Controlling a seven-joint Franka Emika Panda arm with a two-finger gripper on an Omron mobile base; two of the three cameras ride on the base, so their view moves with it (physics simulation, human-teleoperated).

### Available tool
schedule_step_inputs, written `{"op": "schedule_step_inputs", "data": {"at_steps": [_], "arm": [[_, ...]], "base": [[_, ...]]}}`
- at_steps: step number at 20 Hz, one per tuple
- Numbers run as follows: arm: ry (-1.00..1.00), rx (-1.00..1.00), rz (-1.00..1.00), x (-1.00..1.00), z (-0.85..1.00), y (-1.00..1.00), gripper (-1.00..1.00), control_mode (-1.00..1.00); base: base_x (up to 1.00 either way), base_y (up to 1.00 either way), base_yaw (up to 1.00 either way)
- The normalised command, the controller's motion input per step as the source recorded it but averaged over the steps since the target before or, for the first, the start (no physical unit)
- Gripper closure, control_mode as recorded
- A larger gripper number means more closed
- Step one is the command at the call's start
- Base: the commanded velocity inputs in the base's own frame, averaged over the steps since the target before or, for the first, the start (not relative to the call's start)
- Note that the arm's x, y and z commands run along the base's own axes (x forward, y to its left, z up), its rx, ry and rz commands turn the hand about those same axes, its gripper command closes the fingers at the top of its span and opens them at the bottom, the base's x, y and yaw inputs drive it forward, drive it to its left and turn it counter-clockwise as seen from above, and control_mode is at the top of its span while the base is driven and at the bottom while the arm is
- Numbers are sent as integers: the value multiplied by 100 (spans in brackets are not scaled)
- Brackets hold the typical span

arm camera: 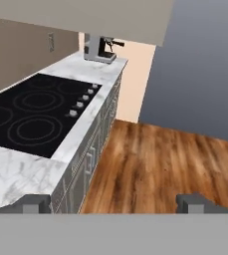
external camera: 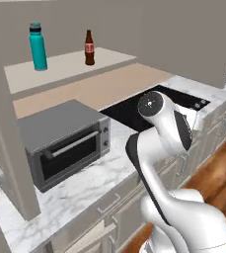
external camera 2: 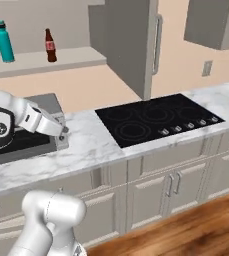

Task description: Pick the bottled water, bottled drink, water bottle from the counter and place them in the open cabinet.

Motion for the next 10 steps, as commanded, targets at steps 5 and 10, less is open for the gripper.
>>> {"op": "schedule_step_inputs", "data": {"at_steps": [5,10], "arm": [[0,0,0,0,0,0,-100,100],[0,0,0,0,0,0,-100,100]], "base": [[-44,2,-53],[-36,0,-57]]}}
